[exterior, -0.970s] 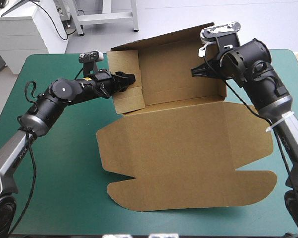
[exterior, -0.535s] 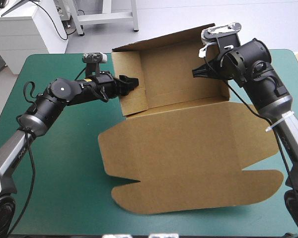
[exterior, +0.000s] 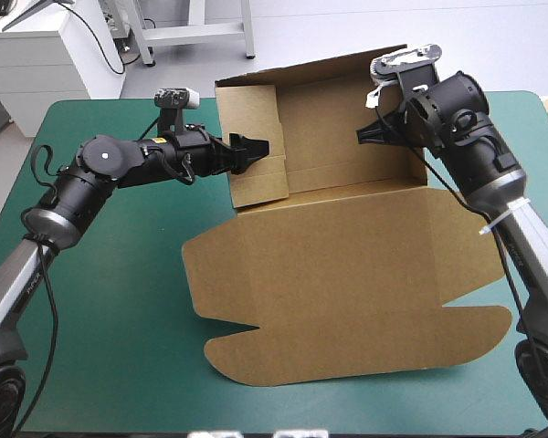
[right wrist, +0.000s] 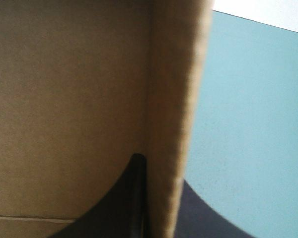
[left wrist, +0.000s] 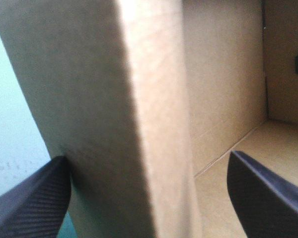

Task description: Fold the box

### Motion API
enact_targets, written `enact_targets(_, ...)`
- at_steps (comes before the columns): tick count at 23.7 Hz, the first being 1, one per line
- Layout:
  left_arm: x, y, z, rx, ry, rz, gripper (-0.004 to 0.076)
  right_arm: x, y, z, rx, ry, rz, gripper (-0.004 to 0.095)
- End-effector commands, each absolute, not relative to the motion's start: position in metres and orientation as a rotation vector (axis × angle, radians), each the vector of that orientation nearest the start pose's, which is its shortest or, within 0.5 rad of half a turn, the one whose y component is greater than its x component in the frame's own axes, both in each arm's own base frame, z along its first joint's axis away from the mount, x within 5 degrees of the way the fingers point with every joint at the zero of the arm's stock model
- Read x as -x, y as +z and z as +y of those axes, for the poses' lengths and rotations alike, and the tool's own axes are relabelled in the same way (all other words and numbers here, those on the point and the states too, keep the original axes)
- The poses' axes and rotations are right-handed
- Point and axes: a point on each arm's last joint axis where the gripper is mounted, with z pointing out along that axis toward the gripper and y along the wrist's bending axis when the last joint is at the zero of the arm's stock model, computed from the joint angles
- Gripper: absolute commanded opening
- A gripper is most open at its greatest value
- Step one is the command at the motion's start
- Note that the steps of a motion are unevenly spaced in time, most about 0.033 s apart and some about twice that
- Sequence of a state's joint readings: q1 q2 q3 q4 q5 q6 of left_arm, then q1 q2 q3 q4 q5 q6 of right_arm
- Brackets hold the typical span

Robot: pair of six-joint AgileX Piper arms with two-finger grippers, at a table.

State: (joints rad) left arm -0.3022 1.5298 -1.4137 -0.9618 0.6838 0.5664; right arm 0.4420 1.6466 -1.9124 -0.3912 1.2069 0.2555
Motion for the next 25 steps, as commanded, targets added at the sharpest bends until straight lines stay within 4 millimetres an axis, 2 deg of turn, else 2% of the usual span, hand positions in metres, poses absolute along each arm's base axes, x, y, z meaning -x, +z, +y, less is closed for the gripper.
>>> enact_targets(1, -0.3, 0.426, -0.149, -0.357, -1.004, 1.916, 0.0585, -0.32, 0.464, 0.113, 0.214, -0.165, 2.244, 0.0)
enact_targets(7, -0.301, 0.426, -0.149, -0.347, -1.004, 1.913, 0.0579, -0.321, 0.465, 0.114, 0.214, -0.158, 2.24, 0.0)
enact_targets(9, -0.307, 0.42, -0.15, -0.338, -1.002, 1.928, 0.0578, -0.321, 0.466, 0.116, 0.196, -0.149, 2.224, 0.0)
enact_targets(14, -0.315, 0.411, -0.152, -0.322, -1.003, 1.95, 0.0567, -0.31, 0.475, 0.132, 0.198, -0.294, 2.13, 0.0)
enact_targets(16, -0.316, 0.411, -0.152, -0.312, -0.997, 1.944, 0.0547, -0.306, 0.478, 0.136, 0.195, -0.347, 2.09, 0.0)
enact_targets(20, -0.317, 0.412, -0.151, -0.3, -0.99, 1.935, 0.0462, -0.3, 0.483, 0.148, 0.187, -0.338, 2.038, 0.0)
enact_targets(25, -0.32, 0.409, -0.152, -0.288, -0.988, 1.94, 0.0395, -0.298, 0.49, 0.147, 0.143, -0.299, 2.02, 0.0)
